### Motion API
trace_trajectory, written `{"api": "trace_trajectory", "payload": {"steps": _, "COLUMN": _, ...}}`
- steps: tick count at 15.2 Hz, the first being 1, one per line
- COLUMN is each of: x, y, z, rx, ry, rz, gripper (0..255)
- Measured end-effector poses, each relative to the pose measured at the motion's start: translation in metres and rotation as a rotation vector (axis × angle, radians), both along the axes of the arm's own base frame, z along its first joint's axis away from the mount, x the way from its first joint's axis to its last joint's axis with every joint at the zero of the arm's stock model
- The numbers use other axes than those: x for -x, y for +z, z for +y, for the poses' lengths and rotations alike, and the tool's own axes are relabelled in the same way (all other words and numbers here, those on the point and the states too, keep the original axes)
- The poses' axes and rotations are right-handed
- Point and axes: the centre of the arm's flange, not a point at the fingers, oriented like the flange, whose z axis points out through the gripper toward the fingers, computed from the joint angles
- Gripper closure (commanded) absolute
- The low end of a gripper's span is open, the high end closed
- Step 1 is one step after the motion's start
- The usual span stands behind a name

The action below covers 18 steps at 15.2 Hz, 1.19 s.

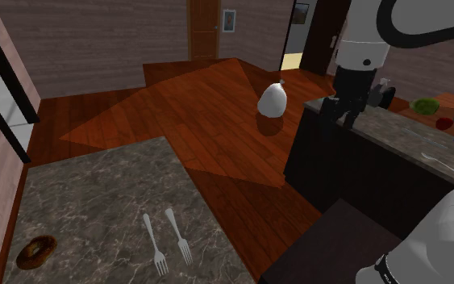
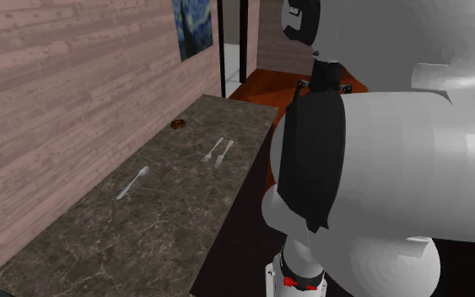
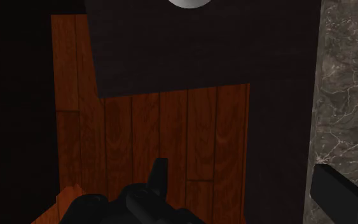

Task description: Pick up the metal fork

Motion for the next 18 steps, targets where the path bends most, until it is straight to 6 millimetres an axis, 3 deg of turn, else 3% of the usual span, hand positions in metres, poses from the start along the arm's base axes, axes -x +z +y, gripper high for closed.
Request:
{"api": "trace_trajectory", "payload": {"steps": 2, "x": -0.003, "y": -0.004, "z": 0.004, "rx": 0.000, "ry": 0.001, "rz": -0.002, "gripper": 0}}
{"api": "trace_trajectory", "payload": {"steps": 6, "x": -0.015, "y": -0.035, "z": 0.030, "rx": 0.000, "ry": 0.007, "rz": -0.021, "gripper": 0}}
{"api": "trace_trajectory", "payload": {"steps": 18, "x": -0.062, "y": -0.140, "z": 0.137, "rx": -0.002, "ry": 0.027, "rz": -0.091, "gripper": 0}}
